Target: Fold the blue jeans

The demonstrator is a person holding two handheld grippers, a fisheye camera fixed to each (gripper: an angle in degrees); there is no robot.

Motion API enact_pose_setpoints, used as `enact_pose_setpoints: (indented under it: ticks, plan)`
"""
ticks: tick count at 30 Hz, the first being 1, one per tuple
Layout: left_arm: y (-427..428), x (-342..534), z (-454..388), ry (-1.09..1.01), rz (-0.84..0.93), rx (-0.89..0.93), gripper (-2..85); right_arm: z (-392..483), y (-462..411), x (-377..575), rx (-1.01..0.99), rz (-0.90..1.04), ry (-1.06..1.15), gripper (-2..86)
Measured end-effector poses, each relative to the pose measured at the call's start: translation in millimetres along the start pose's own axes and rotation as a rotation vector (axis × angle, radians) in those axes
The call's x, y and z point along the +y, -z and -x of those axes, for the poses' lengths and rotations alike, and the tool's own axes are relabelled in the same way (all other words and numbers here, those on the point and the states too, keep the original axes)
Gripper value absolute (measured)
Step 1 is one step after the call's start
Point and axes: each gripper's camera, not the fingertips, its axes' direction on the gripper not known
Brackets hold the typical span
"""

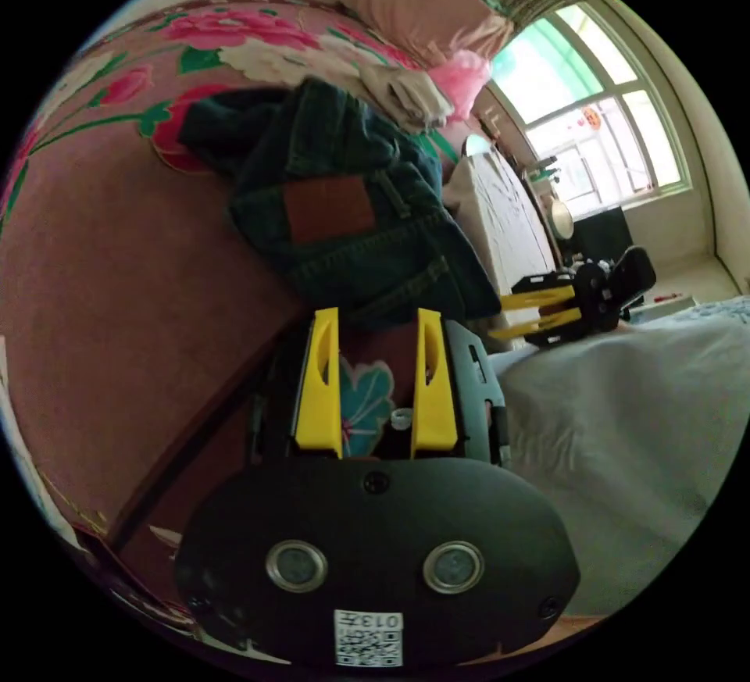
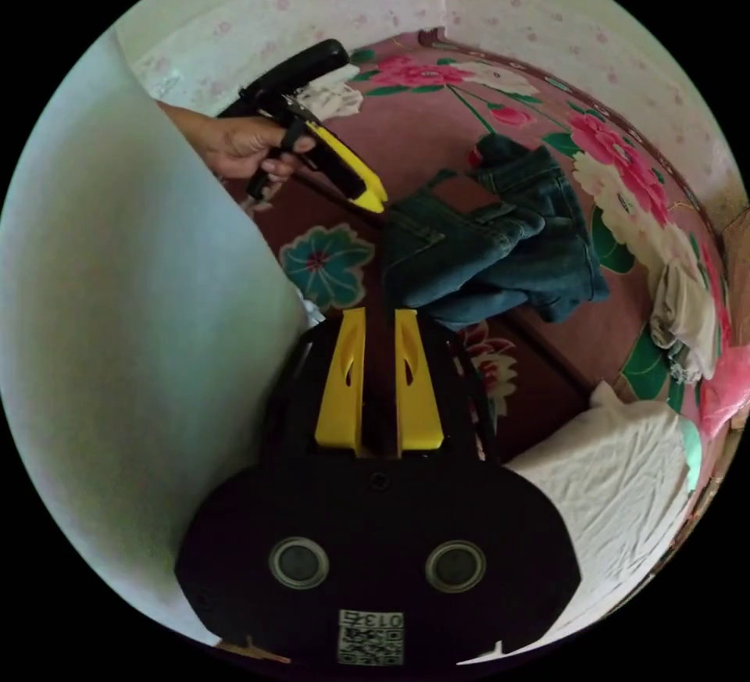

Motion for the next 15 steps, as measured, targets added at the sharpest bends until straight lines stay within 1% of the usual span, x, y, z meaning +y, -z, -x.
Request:
enact_pose_setpoints:
  ticks: [2,4,5,6,7,9,10,11,13,14,15]
  plan:
    - [29,-14,5,-0.023,-0.058,-0.042,15.8,4,9,-5,-0.06,-0.02,0.031,7.2]
    - [35,-30,8,-0.016,-0.066,-0.059,18.4,-6,23,-10,-0.106,-0.086,-0.022,6.6]
    - [31,-40,11,0.011,-0.045,-0.08,19.8,-19,37,-11,-0.114,-0.184,-0.099,6.6]
    - [29,-43,14,0.031,-0.038,-0.087,20.5,-35,48,-12,-0.063,-0.263,-0.208,7.1]
    - [21,-45,22,0.074,-0.036,-0.091,22.0,-43,53,-13,-0.027,-0.284,-0.25,7.6]
    - [8,-41,36,0.144,0.004,-0.114,24.1,-64,54,-28,0.158,-0.26,-0.321,11.1]
    - [0,-34,45,0.202,0.023,-0.101,25.0,-68,50,-33,0.193,-0.24,-0.324,11.6]
    - [-5,-27,52,0.25,0.028,-0.066,25.5,-77,37,-42,0.225,-0.174,-0.332,12.5]
    - [-12,-17,59,0.313,0.03,-0.013,26.1,-92,12,-52,0.186,-0.087,-0.379,13.5]
    - [-17,-14,60,0.34,0.036,0.052,25.3,-102,-5,-55,0.111,-0.043,-0.434,13.6]
    - [-20,-13,59,0.349,0.037,0.072,24.9,-107,-22,-57,0.023,0.002,-0.483,13.0]
